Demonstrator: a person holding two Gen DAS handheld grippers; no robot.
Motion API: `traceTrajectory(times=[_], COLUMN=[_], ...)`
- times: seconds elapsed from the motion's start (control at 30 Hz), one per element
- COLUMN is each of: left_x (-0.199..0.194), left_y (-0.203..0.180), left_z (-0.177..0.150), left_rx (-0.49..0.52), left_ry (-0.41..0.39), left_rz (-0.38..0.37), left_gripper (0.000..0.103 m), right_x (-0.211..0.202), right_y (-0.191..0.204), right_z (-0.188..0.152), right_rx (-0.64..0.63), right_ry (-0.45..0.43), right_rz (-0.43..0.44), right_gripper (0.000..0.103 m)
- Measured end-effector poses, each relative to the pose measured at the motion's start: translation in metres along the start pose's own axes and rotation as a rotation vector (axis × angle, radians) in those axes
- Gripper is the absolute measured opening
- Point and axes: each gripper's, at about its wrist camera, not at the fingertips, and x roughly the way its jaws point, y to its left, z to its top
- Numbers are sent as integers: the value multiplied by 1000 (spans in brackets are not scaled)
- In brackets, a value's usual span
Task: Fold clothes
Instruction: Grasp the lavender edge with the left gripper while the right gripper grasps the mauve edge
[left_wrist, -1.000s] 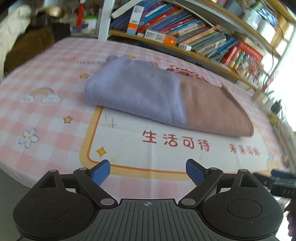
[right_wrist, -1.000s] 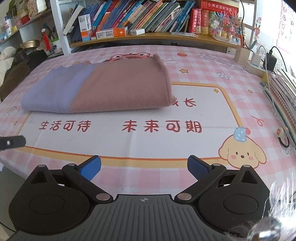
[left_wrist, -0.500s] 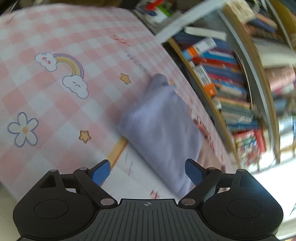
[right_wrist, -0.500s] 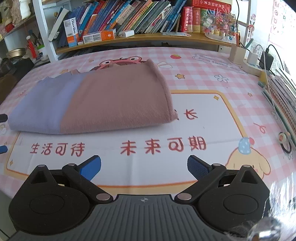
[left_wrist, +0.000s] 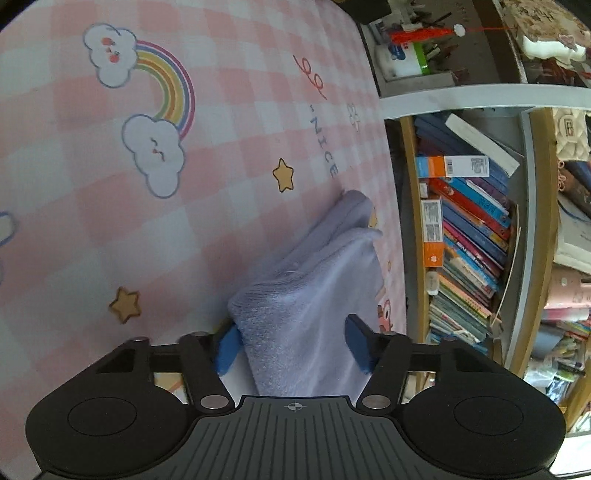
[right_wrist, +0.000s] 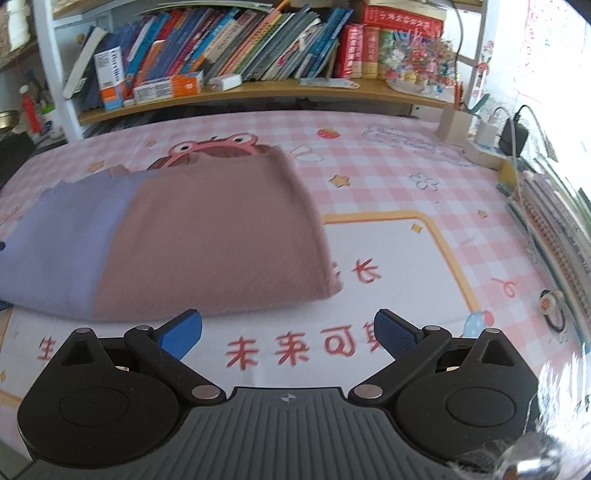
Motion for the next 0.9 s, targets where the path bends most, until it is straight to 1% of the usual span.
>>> traceTrajectory(times=[0.03,0.1,0.13,0.2,0.23,0.27,0.3,0.33,0.37,0.4,0.43,0.47,0.5,0.57,0.6,0.63,0.67,0.73,0.8,0.9], left_x=[3,8,9,8,7,3,-1,-7,-14,-20,-27,-34,-39,-46,-46,-45,-41,-33,-26,-21], left_y=[2,8,9,9,8,7,6,7,7,8,10,13,16,25,28,31,30,28,24,20], left_z=[2,6,8,12,15,20,24,30,35,41,45,48,51,56,57,59,59,58,57,55], left_rx=[-10,-27,-14,21,43,62,83,106,129,150,157,164,164,148,134,122,119,113,116,113], left_ry=[4,10,10,8,4,-10,-26,-49,-73,-95,-110,-124,-132,-133,-122,-110,-98,-73,-61,-64], left_rz=[2,-4,-13,-24,-27,-29,-30,-27,-23,-19,-15,-13,-14,-33,-39,-46,-53,-68,-83,-93], left_gripper=[25,13,11,10,9,9,9,9,9,9,9,9,9,10,11,16,18,29,37,38], right_x=[1,4,7,14,17,20,24,28,32,37,42,45,47,51,53,55,57,61,63,64], right_y=[-1,-3,-6,-12,-15,-15,-15,-11,-7,-2,2,6,10,18,21,25,29,36,42,44], right_z=[3,9,13,22,27,31,35,37,38,38,39,39,38,36,35,34,33,31,30,29], right_rx=[6,19,36,82,106,123,138,140,137,134,131,126,119,106,99,92,86,72,57,27], right_ry=[-4,-13,-15,-8,-3,3,10,24,42,60,78,90,100,119,128,137,147,165,179,183], right_rz=[-11,-33,-43,-24,-10,14,45,65,82,98,114,126,136,155,165,175,184,204,215,209], right_gripper=[100,99,98,97,95,88,84,76,65,60,49,44,42,30,27,21,18,16,16,16])
